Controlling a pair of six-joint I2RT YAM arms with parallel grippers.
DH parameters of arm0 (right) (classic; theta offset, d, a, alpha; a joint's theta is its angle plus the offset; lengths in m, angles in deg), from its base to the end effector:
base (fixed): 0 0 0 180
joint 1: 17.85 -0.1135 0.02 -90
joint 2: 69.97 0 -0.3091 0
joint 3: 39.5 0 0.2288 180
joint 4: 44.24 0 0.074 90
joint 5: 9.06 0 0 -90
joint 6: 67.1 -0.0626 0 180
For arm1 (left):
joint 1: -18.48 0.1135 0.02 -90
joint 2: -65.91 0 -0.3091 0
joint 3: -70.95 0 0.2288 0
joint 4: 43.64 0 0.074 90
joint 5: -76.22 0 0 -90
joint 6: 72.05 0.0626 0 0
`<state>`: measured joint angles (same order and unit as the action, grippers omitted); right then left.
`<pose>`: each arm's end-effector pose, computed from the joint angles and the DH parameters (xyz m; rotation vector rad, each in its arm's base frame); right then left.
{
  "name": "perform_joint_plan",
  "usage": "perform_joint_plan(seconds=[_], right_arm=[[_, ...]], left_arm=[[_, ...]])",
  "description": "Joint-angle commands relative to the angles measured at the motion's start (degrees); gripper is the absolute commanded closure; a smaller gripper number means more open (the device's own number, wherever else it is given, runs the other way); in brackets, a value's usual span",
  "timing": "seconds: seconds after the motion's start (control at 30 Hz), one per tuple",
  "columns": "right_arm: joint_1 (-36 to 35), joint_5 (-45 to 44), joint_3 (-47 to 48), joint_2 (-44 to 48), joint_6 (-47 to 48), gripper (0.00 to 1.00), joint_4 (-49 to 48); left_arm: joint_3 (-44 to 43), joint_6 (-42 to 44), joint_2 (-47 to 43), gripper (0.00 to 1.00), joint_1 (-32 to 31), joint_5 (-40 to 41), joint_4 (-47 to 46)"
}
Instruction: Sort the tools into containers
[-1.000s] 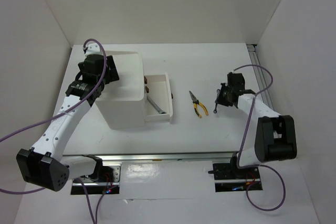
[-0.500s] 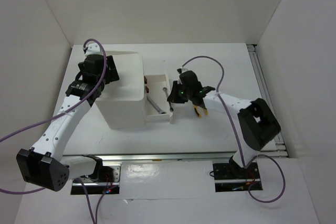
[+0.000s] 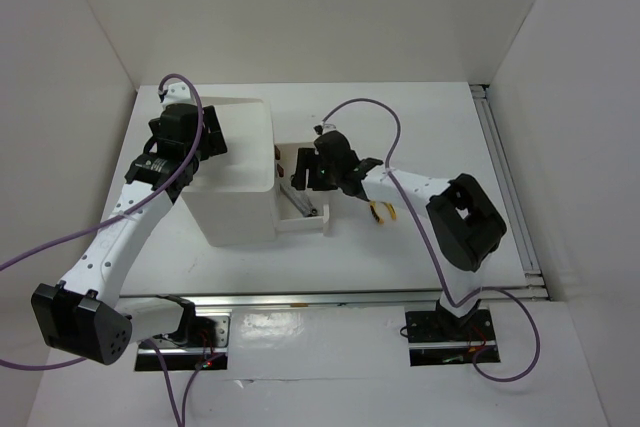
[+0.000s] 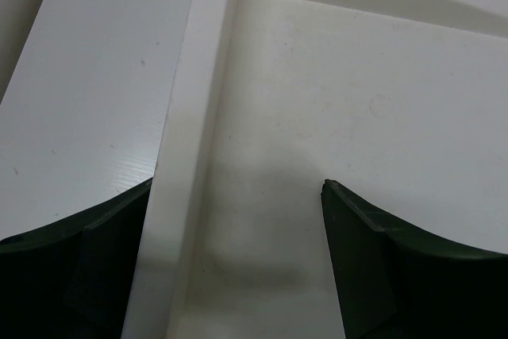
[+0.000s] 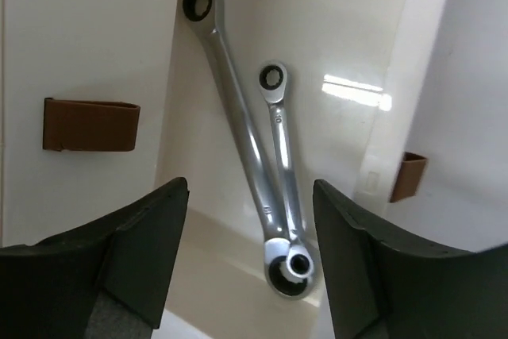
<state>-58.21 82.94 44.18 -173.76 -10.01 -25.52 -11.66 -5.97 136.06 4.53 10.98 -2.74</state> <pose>0.3147 0.2704 0.2494 -0.1723 2.3443 0.7045 0.2524 -0.0357 0.3913 -0.4345 1.9708 0.0287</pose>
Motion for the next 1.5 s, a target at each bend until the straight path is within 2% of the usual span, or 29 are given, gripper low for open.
perform_joint_plan(seconds=[0.0,0.03,0.1,0.13,0.17,0.2,0.27,0.3,0.4,0.57,1.0,1.07,1.2,1.23,1.4,1.47], right_arm=[[-0.4,-6.6,1.0,5.2,3.0,0.28,0.3],[1.1,-9.3,-0.7,8.1,4.2,0.22,0.3],[3.1,-11.0,-2.6,10.6,5.9,0.22,0.3],[5.1,-12.9,-4.6,12.3,7.7,0.26,0.9],[6.1,-13.5,-5.6,12.3,8.7,0.44,0.9],[6.9,-14.2,-6.3,12.9,9.6,0.57,0.9],[7.7,-17.4,-7.2,12.1,11.8,0.94,2.3],[8.2,-17.4,-7.2,11.2,12.4,1.00,2.3],[8.2,-13.3,-6.6,5.7,14.3,1.00,3.0],[3.5,-5.1,-2.4,-3.5,16.0,1.00,-2.7],[-5.8,-2.7,10.6,-13.1,14.4,1.00,-5.1],[-5.8,-1.8,10.6,-13.8,13.0,1.00,-6.4],[-6.3,4.7,7.8,-13.8,8.4,1.00,-15.3],[-5.7,8.3,5.5,-13.3,6.1,1.00,-17.5],[-3.9,10.4,-0.8,-10.0,3.4,1.00,-23.4],[-1.6,15.0,-5.3,-7.8,-0.4,1.00,-27.4]], left_arm=[[3.6,-0.2,4.6,0.10,-2.0,-9.5,8.8],[3.6,-0.2,4.6,0.10,-2.0,-9.5,8.8],[3.6,-0.2,4.6,0.10,-2.0,-9.5,8.8],[3.6,-0.2,4.6,0.10,-2.0,-9.5,8.8],[3.6,-0.2,4.6,0.10,-2.0,-9.5,8.8],[3.6,-0.2,4.6,0.10,-2.0,-9.5,8.8],[3.6,-0.2,4.6,0.10,-2.0,-9.5,8.8],[3.6,-0.2,4.6,0.10,-2.0,-9.5,8.8],[3.6,-0.2,4.6,0.10,-2.0,-9.5,8.8],[3.6,-0.2,4.6,0.10,-2.0,-10.1,8.3],[3.6,0.3,4.1,0.10,-2.0,-11.1,8.3],[3.6,0.3,4.1,0.10,-2.0,-11.1,8.3],[3.6,0.3,4.1,0.10,-2.0,-11.1,8.3],[3.6,0.3,4.1,0.10,-2.0,-11.1,8.3],[3.6,0.3,4.1,0.10,-2.0,-11.7,8.3],[3.6,0.3,4.1,0.10,-2.0,-11.7,8.3]])
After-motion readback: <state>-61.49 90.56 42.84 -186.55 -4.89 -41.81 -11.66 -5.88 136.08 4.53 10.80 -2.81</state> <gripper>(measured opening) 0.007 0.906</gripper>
